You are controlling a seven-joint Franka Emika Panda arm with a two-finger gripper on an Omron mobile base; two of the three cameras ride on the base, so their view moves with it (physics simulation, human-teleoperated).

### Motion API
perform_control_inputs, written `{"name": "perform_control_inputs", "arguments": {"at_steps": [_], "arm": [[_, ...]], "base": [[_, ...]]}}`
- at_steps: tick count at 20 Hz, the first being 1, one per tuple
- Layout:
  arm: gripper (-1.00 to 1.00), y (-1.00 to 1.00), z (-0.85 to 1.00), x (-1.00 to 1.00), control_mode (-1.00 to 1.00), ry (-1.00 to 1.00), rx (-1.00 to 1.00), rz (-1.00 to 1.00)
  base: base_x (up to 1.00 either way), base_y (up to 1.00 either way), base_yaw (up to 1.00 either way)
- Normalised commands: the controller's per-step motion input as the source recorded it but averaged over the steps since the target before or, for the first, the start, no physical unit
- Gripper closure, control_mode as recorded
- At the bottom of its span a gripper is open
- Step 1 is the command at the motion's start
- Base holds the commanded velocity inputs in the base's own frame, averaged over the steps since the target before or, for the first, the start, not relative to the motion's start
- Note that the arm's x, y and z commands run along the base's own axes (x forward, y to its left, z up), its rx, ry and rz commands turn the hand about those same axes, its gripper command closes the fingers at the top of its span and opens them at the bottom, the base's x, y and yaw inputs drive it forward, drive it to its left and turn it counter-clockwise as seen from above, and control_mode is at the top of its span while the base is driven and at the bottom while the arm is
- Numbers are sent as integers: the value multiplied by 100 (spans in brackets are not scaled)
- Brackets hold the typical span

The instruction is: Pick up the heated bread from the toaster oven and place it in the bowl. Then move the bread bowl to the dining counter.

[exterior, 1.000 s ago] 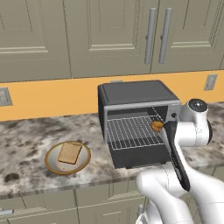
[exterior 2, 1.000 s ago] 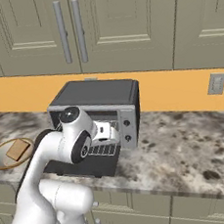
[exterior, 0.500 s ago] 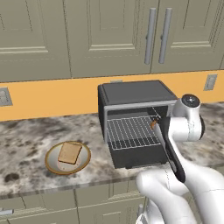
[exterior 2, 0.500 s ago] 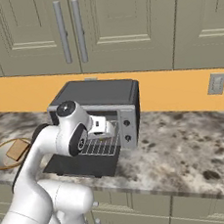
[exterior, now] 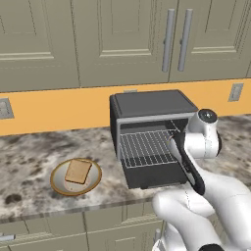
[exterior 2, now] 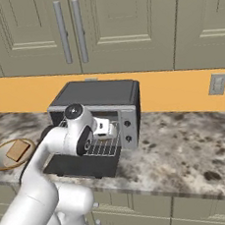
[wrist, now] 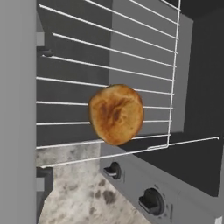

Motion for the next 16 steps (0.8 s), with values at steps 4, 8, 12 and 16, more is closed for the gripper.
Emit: {"name": "perform_control_inputs", "arguments": {"at_steps": [4,8,12,16], "arm": [[-100,0,-7,33,-100,1,4,0],[-100,0,-15,30,-100,0,3,0],[-100,0,-20,29,-100,0,0,-2],[-100,0,-28,23,-100,3,0,-3]], "base": [[0,0,0],[0,0,0],[0,0,0],[0,0,0]]}}
